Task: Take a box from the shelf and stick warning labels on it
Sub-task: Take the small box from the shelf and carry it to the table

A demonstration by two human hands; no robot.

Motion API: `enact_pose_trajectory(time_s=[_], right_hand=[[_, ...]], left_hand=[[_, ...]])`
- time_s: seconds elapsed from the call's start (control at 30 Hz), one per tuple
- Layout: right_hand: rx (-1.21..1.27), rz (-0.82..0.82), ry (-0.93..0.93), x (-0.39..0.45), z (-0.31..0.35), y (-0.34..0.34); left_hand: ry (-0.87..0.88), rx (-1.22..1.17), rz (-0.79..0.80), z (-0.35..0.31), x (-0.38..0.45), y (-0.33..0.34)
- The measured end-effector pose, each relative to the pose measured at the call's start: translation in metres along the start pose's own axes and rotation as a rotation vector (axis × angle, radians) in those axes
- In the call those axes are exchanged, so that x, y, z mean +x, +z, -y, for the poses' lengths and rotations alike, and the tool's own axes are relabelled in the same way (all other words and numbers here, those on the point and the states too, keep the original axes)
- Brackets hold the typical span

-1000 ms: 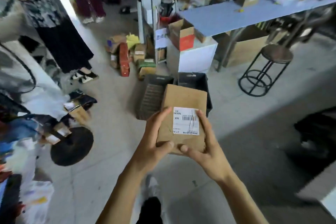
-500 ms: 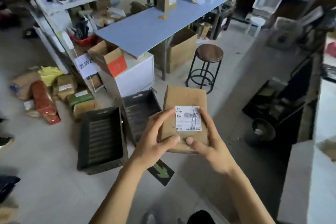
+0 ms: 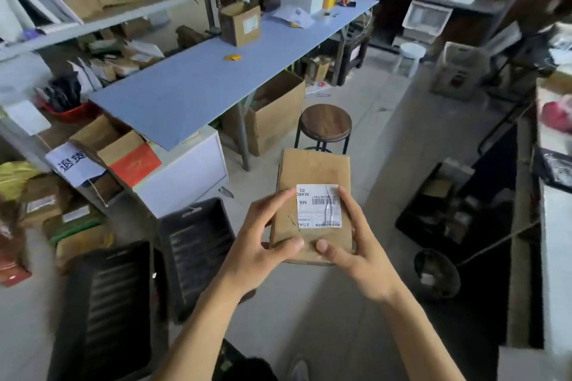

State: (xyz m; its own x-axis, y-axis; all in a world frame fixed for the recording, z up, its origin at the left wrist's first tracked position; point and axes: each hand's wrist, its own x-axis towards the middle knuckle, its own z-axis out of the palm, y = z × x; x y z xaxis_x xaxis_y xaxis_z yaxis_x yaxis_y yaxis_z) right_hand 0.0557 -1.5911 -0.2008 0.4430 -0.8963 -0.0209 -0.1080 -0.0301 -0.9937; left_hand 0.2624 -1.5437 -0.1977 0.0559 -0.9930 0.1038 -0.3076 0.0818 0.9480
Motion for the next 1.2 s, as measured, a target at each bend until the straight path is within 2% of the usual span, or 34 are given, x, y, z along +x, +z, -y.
enact_pose_trajectory(time_s=[0.13, 0.33, 0.73, 0.97, 1.2], right_hand=[[-0.037, 0.028, 0.002, 0.076, 0.004, -0.027], [-0.069, 0.134, 0.007, 0.216, -0.002, -0.054], [-0.011, 0.276, -0.044, 0.533, 0.014, -0.069], [0.053, 0.305, 0.015, 0.663, 0.013, -0.092], [0.076, 0.349, 0.057, 0.804, -0.004, -0.087]], left_hand=[[-0.027, -0.010, -0.027, 0.007, 0.073, -0.001], [-0.065, -0.021, -0.150, 0.034, 0.189, -0.015], [-0.105, -0.068, -0.299, 0.082, 0.461, -0.103], [-0.142, -0.043, -0.341, 0.102, 0.582, -0.122], [-0.205, -0.011, -0.435, 0.138, 0.699, -0.157]])
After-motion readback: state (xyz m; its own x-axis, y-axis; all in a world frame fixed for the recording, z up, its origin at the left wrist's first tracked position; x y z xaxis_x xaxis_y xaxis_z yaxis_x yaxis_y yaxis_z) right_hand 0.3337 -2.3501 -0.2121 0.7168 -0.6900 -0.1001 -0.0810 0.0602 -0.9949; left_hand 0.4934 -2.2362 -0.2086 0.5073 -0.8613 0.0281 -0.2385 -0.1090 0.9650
